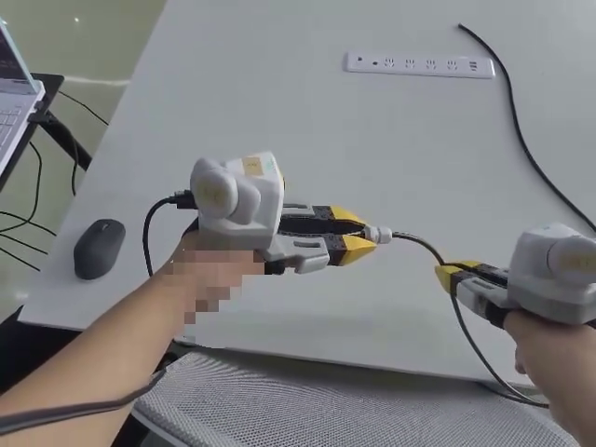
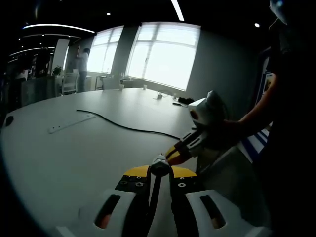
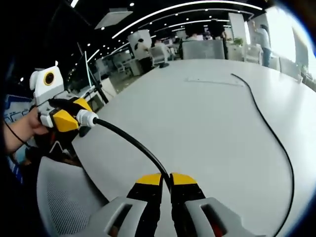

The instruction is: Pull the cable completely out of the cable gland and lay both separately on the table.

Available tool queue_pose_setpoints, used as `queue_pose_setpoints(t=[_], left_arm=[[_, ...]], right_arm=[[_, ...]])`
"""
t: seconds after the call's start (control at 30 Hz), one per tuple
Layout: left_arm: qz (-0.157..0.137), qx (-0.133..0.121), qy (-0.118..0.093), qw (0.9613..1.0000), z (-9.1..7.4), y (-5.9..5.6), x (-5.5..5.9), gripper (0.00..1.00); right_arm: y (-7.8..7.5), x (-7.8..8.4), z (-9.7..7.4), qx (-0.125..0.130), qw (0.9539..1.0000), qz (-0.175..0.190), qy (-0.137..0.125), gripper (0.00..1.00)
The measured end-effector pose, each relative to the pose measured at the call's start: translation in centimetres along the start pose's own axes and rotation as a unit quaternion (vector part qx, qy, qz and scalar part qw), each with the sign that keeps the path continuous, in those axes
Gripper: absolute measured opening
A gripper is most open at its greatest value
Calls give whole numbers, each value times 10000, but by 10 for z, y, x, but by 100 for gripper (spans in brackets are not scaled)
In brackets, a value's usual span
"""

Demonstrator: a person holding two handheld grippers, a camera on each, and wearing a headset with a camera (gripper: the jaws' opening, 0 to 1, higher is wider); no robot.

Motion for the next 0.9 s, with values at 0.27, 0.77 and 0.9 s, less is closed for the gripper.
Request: queue_pose_setpoints(t=[0.27,0.77,0.9], left_arm=[[1,-19,9,10000,-1,3,0,15],[0,-155,31,9999,-2,10,-1,15],[-1,-175,39,9998,-2,10,-1,15]], right_arm=[[3,0,-1,-64,9995,-295,20,1],[15,-12,-8,-257,9881,-1517,-76,3],[21,-23,-9,-293,9815,-1878,-225,8]])
Point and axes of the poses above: the centre of the closed fingertips' face, and the gripper's own axes: z roughly forward along the fingers, y roughly to its left, x roughly out of its underside, the point moved 9 cm from there along -z, roughly backward along the fingers, and after that the axes turned 12 degrees about -y, right-handed, at the moved point
